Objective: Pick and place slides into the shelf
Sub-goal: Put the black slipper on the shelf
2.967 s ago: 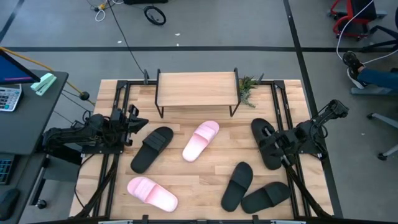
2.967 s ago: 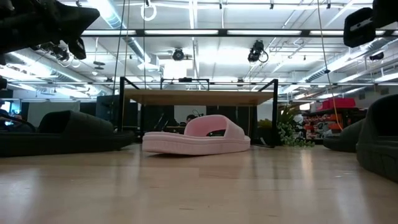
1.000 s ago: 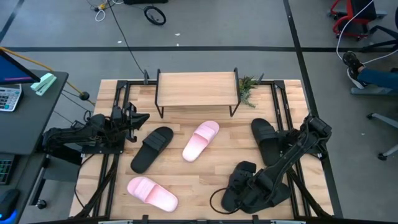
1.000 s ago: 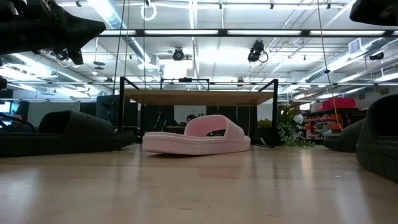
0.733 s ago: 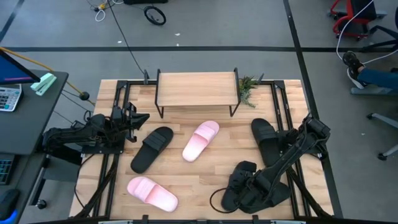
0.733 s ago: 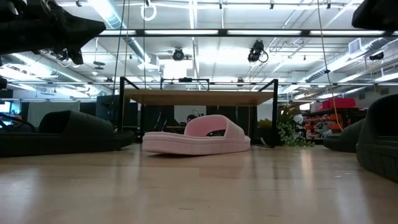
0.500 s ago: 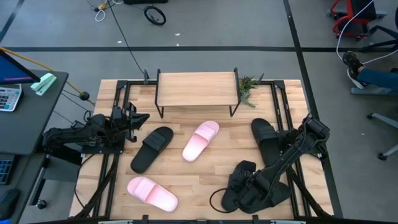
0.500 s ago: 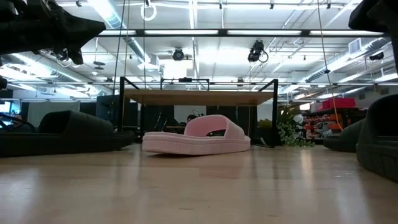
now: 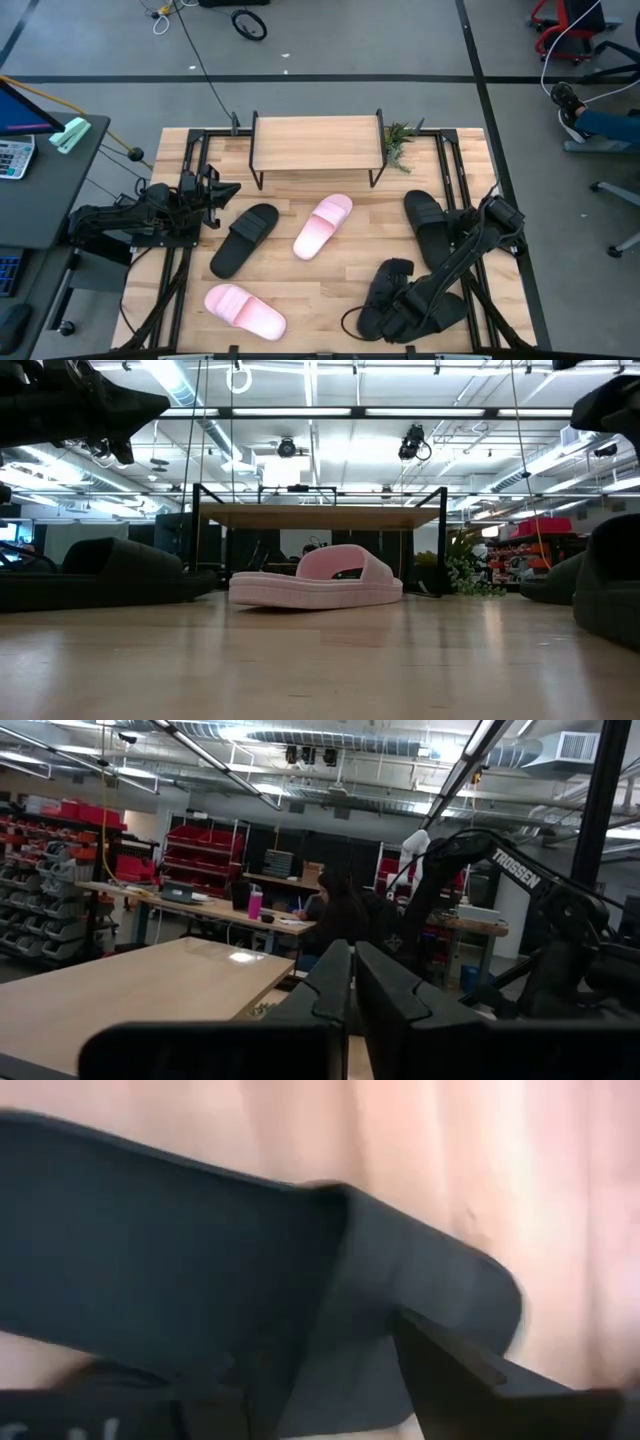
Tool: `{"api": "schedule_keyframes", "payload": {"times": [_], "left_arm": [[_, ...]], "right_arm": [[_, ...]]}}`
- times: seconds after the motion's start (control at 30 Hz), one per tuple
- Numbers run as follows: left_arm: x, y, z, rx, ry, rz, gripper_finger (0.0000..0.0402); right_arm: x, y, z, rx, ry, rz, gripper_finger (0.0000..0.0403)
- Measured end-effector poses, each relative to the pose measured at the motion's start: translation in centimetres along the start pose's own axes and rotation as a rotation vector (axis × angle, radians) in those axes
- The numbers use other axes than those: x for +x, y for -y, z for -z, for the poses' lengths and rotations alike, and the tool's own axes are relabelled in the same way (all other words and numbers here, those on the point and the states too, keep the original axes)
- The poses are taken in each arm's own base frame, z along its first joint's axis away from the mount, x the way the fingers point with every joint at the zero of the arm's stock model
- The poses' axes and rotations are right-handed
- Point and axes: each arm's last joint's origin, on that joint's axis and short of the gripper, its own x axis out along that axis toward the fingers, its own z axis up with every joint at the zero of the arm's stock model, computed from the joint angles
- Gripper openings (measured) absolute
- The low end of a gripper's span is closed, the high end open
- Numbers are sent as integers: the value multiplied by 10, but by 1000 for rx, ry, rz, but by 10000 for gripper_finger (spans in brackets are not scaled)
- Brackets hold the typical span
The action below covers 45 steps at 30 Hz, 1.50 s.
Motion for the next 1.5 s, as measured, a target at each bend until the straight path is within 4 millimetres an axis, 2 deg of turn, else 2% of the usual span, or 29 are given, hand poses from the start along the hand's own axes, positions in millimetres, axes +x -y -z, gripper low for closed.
{"api": "schedule_keyframes", "payload": {"times": [0.23, 0.5, 0.6, 0.7, 0.9, 1.03, 1.13, 1.2, 1.37, 1.5], "left_arm": [[0, 0, 0, 4, 0, 0, 28], [0, 0, 0, 6, 0, 0, 27], [0, 0, 0, 7, 0, 0, 21], [0, 0, 0, 7, 4, 0, 18], [0, 0, -5, -1, 53, -23, 24], [-1, -1, -9, -12, 102, -59, 23], [-1, -1, -11, -17, 123, -66, 18], [-1, -1, -11, -18, 122, -67, 15], [-1, -1, -10, -76, 117, -65, 13], [0, -1, -9, -128, 101, -65, 20]], "right_arm": [[2, 10, 1, 23, 64, 151, 143], [-4, 14, -1, 89, 87, 142, 13], [-15, 19, -3, 131, 171, 140, 14], [-32, 27, -8, 118, 343, 152, 7], [-73, 52, -37, 20, 743, 280, 5], [-87, 71, -72, -105, 832, 353, 4], [-87, 92, -102, -184, 851, 405, 3], [-82, 113, -122, -208, 839, 465, 3], [-61, 185, -170, -174, 772, 669, 2], [-46, 249, -193, -98, 758, 727, 2]]}}
